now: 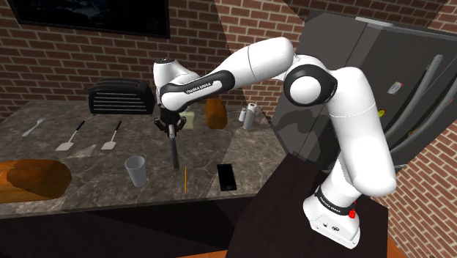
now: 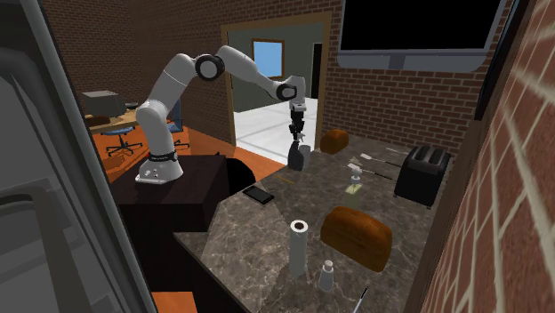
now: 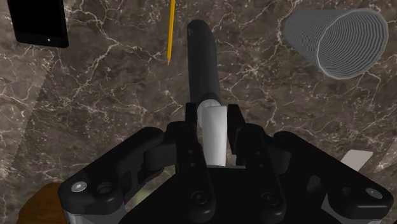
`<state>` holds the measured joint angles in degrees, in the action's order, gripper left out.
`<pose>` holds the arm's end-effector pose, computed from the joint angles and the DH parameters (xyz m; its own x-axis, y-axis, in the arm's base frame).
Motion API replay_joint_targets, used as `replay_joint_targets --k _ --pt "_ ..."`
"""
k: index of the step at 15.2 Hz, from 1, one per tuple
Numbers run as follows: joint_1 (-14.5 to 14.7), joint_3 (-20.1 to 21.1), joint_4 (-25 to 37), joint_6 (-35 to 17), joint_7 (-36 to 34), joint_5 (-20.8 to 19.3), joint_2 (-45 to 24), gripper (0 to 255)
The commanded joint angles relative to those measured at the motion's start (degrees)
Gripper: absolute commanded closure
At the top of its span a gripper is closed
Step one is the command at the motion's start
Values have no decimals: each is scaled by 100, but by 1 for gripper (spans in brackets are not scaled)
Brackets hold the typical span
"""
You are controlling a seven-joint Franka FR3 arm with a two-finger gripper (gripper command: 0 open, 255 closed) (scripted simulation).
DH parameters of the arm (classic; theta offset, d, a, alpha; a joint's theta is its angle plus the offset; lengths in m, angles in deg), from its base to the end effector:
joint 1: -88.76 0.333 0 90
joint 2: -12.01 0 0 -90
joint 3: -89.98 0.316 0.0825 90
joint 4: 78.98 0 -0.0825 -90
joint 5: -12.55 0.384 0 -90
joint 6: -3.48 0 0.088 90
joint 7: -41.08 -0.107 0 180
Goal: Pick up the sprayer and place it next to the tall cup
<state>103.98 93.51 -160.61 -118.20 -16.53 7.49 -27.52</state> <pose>0.6906 0.2212 0.2906 0.7978 -0.6018 0.0361 -0.6025 -0.7980 0.0110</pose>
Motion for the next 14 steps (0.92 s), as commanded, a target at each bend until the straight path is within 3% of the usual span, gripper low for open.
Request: replay_joint_targets --k 1,14 --pt "1 -4 -66 -125 -9 -7 -56 255" --pt "12 -26 -140 -575 -40 -38 -431 255"
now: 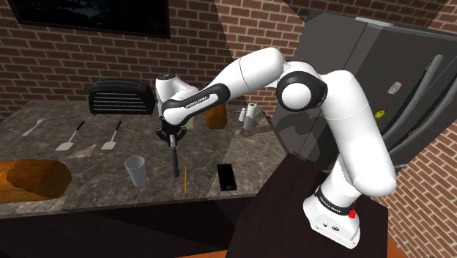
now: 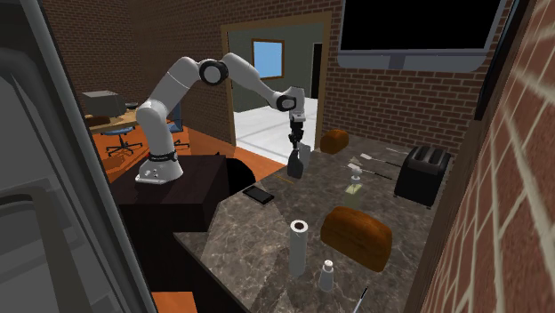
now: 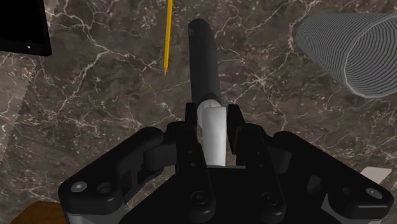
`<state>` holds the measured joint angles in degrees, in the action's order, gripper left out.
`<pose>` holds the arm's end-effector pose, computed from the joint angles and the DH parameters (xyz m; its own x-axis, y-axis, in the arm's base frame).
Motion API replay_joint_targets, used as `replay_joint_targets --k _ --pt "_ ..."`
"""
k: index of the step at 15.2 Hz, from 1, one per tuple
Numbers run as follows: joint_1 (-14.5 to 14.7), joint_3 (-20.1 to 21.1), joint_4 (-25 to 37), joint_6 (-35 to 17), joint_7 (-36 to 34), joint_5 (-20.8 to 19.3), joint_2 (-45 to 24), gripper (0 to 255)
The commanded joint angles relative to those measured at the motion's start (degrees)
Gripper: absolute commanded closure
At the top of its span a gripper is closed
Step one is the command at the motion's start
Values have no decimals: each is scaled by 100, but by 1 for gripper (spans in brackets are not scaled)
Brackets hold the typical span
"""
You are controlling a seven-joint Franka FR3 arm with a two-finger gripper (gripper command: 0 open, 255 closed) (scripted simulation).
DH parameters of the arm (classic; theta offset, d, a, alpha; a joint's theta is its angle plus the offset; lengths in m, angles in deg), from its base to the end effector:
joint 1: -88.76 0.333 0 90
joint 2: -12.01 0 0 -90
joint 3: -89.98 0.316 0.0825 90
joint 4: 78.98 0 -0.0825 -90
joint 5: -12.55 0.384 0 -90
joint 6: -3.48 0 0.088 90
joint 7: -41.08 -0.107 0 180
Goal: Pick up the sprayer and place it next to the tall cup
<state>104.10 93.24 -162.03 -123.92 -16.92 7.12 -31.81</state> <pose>0.6896 0.2210 0.2340 0.7978 -0.6019 0.0363 -0.6025 -0.7980 0.0107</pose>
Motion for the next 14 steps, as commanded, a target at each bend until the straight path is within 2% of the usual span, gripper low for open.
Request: replay_joint_targets --k 1,3,4,9,14 --pt "0 0 2 -4 -1 0 -2 255" --pt "0 0 2 -4 -1 0 -2 255" --pt "1 0 1 -4 -1 0 -2 0" --pt "1 0 1 -4 -1 0 -2 0" --pt "1 26 65 474 17 31 412 0"
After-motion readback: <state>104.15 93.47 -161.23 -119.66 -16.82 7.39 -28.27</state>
